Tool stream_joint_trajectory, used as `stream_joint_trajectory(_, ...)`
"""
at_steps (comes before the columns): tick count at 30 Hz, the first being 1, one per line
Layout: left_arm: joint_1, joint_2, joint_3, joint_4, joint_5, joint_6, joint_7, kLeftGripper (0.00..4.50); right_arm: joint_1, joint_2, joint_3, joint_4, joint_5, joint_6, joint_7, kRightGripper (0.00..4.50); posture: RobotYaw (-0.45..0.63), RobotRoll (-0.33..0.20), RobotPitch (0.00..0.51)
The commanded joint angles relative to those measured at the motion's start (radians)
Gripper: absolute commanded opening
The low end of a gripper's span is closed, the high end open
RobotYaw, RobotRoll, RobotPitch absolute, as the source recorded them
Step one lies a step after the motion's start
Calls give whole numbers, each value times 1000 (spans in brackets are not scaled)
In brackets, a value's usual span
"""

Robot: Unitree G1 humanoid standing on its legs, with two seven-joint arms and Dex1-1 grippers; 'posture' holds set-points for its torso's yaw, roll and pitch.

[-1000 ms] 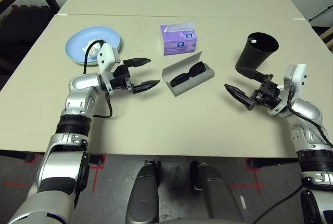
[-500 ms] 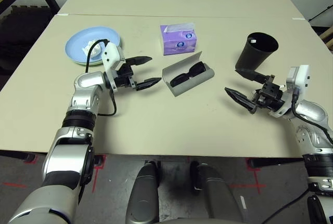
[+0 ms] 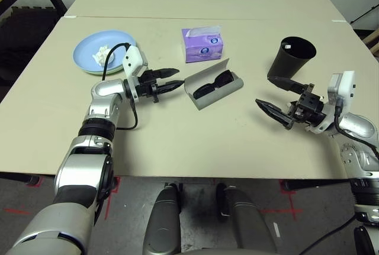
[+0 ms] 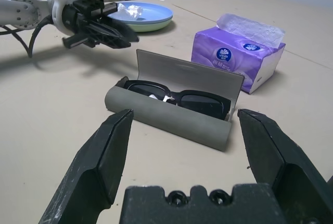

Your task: Organize and tidy the items on the table.

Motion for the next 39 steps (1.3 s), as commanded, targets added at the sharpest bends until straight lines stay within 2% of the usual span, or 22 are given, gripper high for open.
stream_joint_trajectory(1, -25, 4, -7, 35, 33, -18, 7, 35, 11, -10, 7, -33, 11, 14, -5, 4500, 77, 0, 205)
stream_joint_trajectory(15, -99, -40, -14, 148, 123, -73, 121, 35, 20, -10, 4, -81, 17, 43, -24, 4500, 64, 0, 210)
stream_joint_trajectory(39, -34, -91, -38, 34, 112, -40, 35, 35, 3, -1, 18, -61, 14, 38, -40, 4500, 77, 0, 206)
